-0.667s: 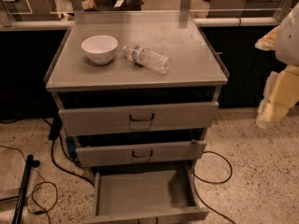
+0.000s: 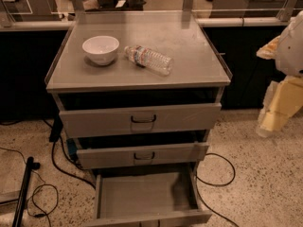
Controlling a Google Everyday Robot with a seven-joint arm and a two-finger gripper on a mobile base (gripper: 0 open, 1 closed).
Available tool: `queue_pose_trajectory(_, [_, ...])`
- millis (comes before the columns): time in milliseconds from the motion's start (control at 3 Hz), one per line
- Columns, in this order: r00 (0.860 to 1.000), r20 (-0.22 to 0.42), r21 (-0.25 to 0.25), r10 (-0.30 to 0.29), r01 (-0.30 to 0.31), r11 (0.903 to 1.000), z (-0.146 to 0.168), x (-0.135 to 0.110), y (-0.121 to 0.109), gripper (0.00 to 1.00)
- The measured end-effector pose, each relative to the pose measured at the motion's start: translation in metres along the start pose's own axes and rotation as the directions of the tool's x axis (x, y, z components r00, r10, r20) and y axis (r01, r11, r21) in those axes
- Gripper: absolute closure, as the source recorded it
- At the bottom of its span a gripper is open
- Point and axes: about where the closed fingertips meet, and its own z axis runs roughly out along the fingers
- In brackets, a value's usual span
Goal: Close bottom drawer
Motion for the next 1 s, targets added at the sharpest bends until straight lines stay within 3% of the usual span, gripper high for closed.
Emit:
queue_pose_trajectory(333, [1.000,0.000,-0.049,0.028,-0.028,0.9984,0.039,0.007,0.014,0.00])
queue_pose_trajectory(667, [0.999,-0.001,-0.114,0.052,-0.052,0.9921,0.084,0.018,0.033,0.15])
queue_pose_trajectory(1000, [0.996,0.030,-0.168,0.081,-0.075,0.9828,0.136,0.037,0.058,0.46])
